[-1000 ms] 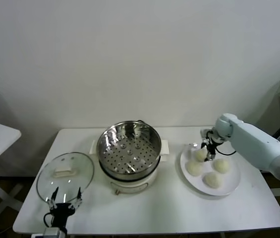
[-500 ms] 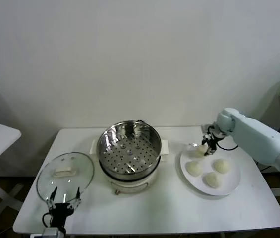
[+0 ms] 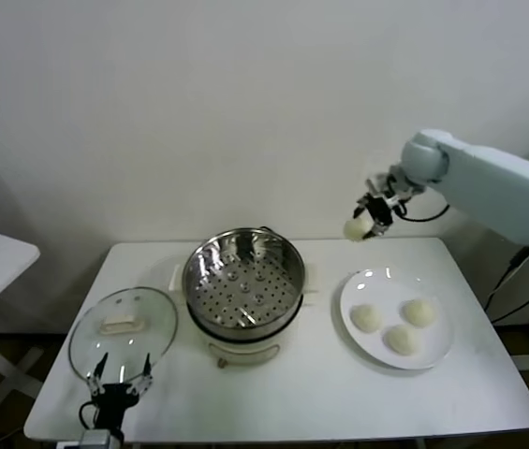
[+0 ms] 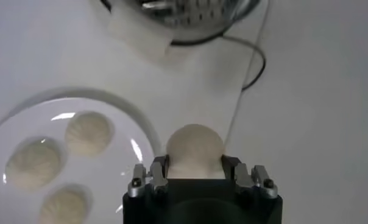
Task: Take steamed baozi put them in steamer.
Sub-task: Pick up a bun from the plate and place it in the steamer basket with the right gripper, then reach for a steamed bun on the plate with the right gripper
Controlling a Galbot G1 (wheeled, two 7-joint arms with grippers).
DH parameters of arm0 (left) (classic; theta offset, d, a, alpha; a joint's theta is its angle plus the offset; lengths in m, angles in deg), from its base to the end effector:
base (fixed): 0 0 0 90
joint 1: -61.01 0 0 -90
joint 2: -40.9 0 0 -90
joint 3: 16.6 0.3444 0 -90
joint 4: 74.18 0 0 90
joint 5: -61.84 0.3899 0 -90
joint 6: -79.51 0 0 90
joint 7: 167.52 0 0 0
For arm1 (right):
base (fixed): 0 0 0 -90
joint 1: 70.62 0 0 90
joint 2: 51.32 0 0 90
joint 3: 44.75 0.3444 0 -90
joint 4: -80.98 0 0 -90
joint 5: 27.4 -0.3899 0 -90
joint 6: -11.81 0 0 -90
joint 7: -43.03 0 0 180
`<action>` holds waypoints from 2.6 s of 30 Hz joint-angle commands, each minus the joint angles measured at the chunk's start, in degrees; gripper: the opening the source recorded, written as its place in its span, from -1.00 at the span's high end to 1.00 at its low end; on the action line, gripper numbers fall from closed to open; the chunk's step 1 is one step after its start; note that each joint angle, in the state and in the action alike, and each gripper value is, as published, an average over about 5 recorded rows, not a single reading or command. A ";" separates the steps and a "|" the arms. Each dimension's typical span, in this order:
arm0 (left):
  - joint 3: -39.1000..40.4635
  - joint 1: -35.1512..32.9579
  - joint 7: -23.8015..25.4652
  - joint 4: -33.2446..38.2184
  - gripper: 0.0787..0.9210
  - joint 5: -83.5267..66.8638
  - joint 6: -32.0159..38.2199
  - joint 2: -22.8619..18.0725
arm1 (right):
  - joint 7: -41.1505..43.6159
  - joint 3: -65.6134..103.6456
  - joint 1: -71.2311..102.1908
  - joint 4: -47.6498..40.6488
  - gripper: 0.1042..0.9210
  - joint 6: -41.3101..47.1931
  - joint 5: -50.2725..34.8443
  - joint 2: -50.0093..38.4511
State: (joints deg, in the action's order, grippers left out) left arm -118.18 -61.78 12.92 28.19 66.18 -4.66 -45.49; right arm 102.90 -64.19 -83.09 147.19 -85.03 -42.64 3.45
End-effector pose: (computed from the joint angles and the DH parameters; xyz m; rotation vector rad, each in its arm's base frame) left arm 0.1753 0.0927 -0.4169 0.1900 -2.8642 -0.3140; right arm 0.6153 -0.0146 0.0145 1.5644 -1.2759 1.8848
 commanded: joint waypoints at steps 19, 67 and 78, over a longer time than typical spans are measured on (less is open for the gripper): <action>-0.59 0.38 -0.84 -0.89 -0.77 0.65 0.87 -0.88 | -8.74 -8.42 -0.87 -9.47 -0.22 -36.51 10.99 25.41; -0.73 1.17 -0.91 -1.90 -0.77 0.69 1.30 -0.76 | -15.39 -0.77 13.51 -27.25 -0.59 -42.36 20.15 30.87; -0.34 1.03 -0.96 -1.57 -0.77 0.80 1.25 -0.80 | -15.69 -3.95 5.32 -14.97 -0.76 -37.97 5.44 20.70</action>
State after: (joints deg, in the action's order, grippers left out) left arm -118.56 -60.71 11.96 26.45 66.98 -3.37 -46.29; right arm 87.94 -67.48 -75.01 127.14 -125.39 -31.72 28.48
